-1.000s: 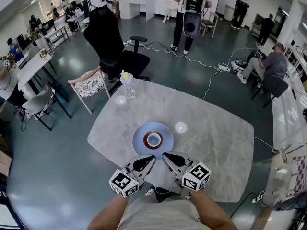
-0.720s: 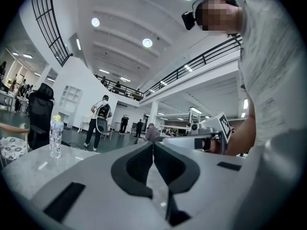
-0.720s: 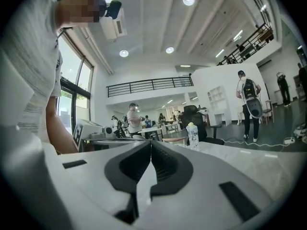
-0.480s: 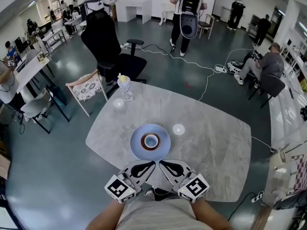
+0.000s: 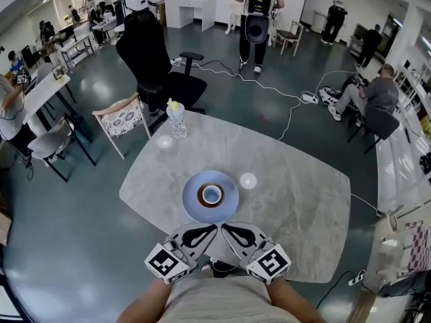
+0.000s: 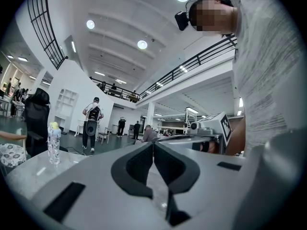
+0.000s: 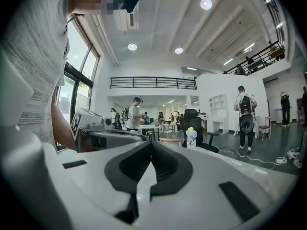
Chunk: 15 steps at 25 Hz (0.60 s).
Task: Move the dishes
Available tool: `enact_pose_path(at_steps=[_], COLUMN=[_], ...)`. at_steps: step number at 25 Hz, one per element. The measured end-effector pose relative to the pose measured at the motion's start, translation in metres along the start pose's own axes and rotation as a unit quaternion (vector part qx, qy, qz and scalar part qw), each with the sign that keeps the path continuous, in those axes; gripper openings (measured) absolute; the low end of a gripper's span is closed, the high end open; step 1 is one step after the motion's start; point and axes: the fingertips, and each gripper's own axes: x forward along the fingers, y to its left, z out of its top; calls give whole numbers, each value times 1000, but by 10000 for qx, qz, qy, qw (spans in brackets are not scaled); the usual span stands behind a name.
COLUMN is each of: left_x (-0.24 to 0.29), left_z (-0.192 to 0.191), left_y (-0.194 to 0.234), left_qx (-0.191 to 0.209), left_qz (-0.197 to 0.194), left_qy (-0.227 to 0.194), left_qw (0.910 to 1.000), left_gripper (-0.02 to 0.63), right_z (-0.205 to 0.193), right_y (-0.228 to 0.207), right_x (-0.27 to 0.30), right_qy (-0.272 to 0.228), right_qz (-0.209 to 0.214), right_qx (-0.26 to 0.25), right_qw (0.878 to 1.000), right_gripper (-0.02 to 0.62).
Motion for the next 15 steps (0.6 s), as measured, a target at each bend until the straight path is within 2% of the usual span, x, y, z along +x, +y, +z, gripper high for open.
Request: enact_pose_path(at_steps=[15], left_x=[1], left_z=[4], left_y=[-6], left_qx=[31], left_qz=[-80], left_qy=[-18], left_qw=[10000], left_gripper=[21], right_z=[-1], right_y=[-2], right_x=[-7], right_qy=[97], right_qz=[-131], right_qx=[-55], right_qw=[9999], right_gripper=[18])
